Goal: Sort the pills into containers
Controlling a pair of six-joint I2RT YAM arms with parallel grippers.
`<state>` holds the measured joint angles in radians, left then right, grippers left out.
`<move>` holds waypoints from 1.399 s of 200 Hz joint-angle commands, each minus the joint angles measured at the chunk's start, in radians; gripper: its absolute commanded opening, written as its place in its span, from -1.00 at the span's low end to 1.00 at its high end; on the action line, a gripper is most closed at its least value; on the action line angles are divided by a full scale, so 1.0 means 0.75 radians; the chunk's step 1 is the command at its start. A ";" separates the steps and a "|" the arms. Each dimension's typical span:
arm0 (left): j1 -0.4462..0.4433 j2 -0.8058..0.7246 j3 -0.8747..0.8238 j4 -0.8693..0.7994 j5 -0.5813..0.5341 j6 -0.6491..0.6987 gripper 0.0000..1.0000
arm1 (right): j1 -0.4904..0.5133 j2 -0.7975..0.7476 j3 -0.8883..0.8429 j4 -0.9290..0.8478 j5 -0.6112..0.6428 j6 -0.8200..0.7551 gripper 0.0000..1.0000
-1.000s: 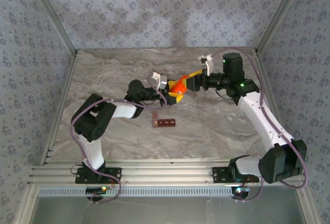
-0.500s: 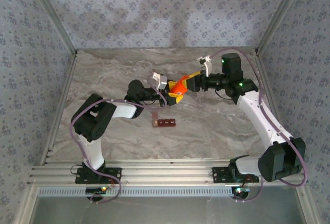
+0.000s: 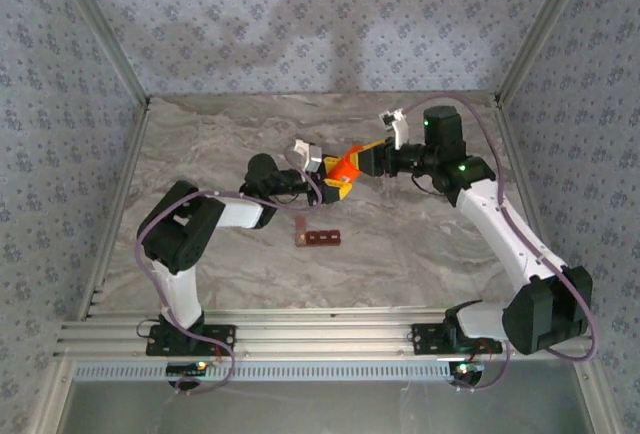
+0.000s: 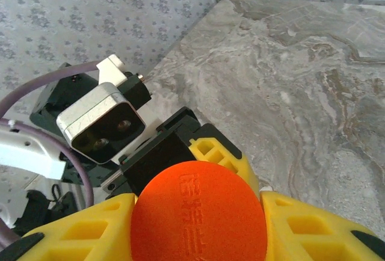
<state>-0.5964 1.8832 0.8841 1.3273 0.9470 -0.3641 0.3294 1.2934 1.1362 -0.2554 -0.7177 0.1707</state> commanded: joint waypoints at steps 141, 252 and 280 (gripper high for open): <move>-0.017 0.014 0.036 0.108 -0.081 0.012 -1.00 | 0.130 -0.056 0.055 -0.109 0.395 0.384 0.36; -0.005 0.027 0.073 0.108 0.042 -0.044 -1.00 | -0.116 -0.059 0.153 -0.139 -0.161 -0.123 0.63; -0.006 0.023 0.073 0.108 0.052 -0.048 -1.00 | -0.116 -0.037 0.144 -0.129 -0.157 -0.124 0.60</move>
<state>-0.6067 1.8889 0.9077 1.3445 0.9550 -0.3874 0.2443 1.2552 1.2175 -0.3347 -0.7853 0.1219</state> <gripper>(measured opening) 0.525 0.805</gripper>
